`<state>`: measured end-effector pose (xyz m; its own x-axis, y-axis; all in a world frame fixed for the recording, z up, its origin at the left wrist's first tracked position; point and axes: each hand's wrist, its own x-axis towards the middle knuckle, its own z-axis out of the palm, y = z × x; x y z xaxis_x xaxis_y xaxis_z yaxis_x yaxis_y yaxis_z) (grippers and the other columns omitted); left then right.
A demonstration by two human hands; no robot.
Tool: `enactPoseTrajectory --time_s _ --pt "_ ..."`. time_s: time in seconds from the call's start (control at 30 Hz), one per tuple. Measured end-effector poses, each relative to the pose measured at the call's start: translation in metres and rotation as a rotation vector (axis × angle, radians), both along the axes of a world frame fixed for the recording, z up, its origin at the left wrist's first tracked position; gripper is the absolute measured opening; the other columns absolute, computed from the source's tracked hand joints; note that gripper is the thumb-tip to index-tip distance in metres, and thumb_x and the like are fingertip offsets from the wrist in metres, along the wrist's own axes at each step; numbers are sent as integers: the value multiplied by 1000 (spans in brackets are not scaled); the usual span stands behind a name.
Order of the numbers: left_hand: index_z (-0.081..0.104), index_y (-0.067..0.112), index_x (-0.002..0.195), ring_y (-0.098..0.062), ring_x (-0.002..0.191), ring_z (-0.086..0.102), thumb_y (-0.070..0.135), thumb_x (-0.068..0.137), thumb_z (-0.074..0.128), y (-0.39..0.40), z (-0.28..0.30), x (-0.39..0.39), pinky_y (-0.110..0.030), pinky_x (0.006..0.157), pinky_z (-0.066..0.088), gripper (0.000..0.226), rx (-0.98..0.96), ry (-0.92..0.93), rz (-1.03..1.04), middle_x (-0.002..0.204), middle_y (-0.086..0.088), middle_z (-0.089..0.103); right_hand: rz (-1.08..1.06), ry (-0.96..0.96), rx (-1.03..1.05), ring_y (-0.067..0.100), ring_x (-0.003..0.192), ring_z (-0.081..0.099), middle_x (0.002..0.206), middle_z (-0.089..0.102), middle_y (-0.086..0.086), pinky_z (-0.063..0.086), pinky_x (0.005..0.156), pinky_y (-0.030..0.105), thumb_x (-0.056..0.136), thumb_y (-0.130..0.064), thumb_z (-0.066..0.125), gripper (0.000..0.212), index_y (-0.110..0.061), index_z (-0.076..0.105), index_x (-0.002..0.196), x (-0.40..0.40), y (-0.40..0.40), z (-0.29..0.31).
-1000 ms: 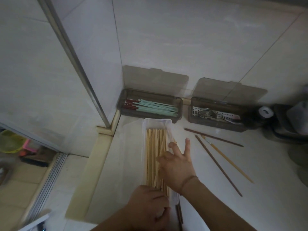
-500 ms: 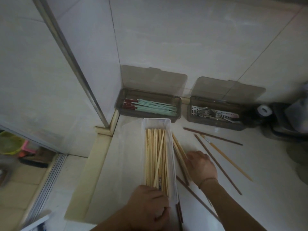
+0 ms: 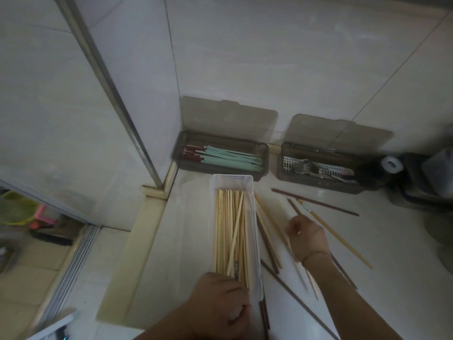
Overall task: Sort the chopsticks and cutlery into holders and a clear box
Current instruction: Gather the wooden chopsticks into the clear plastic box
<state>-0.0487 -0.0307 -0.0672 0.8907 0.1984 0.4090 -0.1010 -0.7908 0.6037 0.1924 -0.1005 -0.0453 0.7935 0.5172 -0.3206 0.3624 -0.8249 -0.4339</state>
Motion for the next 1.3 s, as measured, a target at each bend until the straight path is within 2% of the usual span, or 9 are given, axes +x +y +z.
enactPoseTrajectory --time_s 0.13,0.27,0.43,0.6,0.73,0.83,0.93,1.1,1.3 --pt "56 20 63 -13 51 38 20 78 70 0 3 0 -23 47 33 20 -1 -18 -12 60 5 44 -74 -136 544 7 71 55 80 58 -2 45 66 20 93 -11 55 35 -21 44 124 -10 17 45" --pt "57 20 63 -13 52 39 17 73 73 1 7 1 -19 52 30 20 1 -37 -12 61 4 45 -33 -139 894 11 72 60 85 56 -9 51 62 22 94 -13 52 25 -25 46 115 -26 37 67" --pt "57 20 64 -12 53 39 19 74 72 2 5 0 -19 53 27 18 23 -35 -18 61 5 43 249 -147 802 -1 79 57 89 58 -12 48 72 13 89 -13 63 16 -19 64 103 -64 51 35" --pt "58 21 63 -14 51 41 21 74 73 0 -1 -1 -25 45 35 19 36 7 -2 57 3 46 606 -445 304 18 90 62 83 66 -12 41 96 54 77 -34 61 21 -29 68 96 -81 49 -6" --pt "59 20 62 -14 51 44 24 78 70 -1 -4 -1 -26 47 39 19 17 8 11 57 3 50 835 -479 86 24 108 59 90 70 -11 25 104 67 77 -38 54 23 -31 69 93 -80 46 -17" --pt "60 21 63 -13 53 44 24 79 69 0 -5 -1 -26 47 39 19 26 14 5 59 5 51 665 -393 428 19 110 58 97 69 -11 32 108 50 85 -28 55 17 -28 70 93 -73 43 -18" --pt "59 21 63 -12 53 45 27 83 66 1 -4 -1 -25 48 40 22 49 15 -4 60 5 52 335 -402 693 18 99 58 98 68 -2 42 95 31 88 -19 57 15 -17 71 94 -55 35 -16" --pt "60 21 64 -12 54 49 27 86 64 1 -8 -2 -28 49 43 23 30 3 -2 62 5 54 94 -222 18 26 106 56 113 60 -1 49 81 31 88 -33 59 17 -28 70 98 -17 10 -39" --pt "57 21 63 -12 54 50 27 82 68 0 -7 -1 -27 49 44 23 52 11 10 62 5 53 73 -292 -125 23 104 55 103 62 -2 45 68 25 90 -42 55 23 -28 73 88 -20 3 -39"
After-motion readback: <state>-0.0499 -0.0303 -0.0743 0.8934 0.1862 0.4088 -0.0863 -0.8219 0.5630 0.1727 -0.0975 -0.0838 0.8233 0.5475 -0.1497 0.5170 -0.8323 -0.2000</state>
